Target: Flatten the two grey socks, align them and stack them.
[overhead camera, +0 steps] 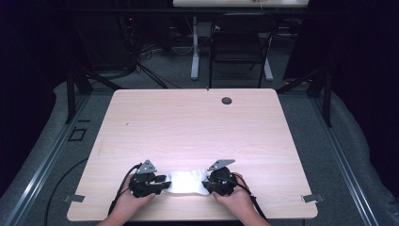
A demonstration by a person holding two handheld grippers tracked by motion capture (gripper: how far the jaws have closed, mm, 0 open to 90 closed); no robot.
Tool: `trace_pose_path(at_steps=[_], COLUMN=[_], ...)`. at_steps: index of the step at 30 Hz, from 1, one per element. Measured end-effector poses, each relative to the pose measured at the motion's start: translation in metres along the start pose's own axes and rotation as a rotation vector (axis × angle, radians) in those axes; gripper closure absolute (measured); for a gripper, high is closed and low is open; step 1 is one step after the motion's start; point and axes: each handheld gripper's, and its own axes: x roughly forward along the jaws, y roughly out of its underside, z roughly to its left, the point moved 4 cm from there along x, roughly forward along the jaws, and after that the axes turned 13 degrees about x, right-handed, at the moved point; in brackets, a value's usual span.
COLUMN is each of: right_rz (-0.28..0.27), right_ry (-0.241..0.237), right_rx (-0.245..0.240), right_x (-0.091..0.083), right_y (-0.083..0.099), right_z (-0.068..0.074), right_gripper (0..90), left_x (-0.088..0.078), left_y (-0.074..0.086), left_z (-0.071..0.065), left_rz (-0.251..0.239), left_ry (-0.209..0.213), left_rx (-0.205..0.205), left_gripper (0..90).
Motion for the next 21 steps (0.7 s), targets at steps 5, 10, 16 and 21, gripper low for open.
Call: trace_pose_path(at_steps=[5,10,16,21], right_rz=[0.014,0.015,0.013,0.014], right_ry=[0.002,-0.004,0.011,0.013], right_rx=[0.027,0.053,0.065,0.072], right_x=[0.003,0.006,0.009,0.010], right_y=[-0.008,-0.014,-0.021,-0.025], right_z=[-0.005,-0.010,-0.016,-0.020], right_gripper=[68.5,68.5,66.9,66.3], left_x=[0.005,0.007,0.012,0.015], left_y=[-0.005,-0.008,-0.012,-0.014], left_z=[0.010,0.015,0.022,0.027], left_rz=[-0.004,-0.003,-0.010,-0.019], left_ry=[-0.006,-0.016,-0.028,-0.035], left_rx=[-0.030,-0.030,-0.037,-0.048], left_gripper=[62.1,61.6,61.1,60.3])
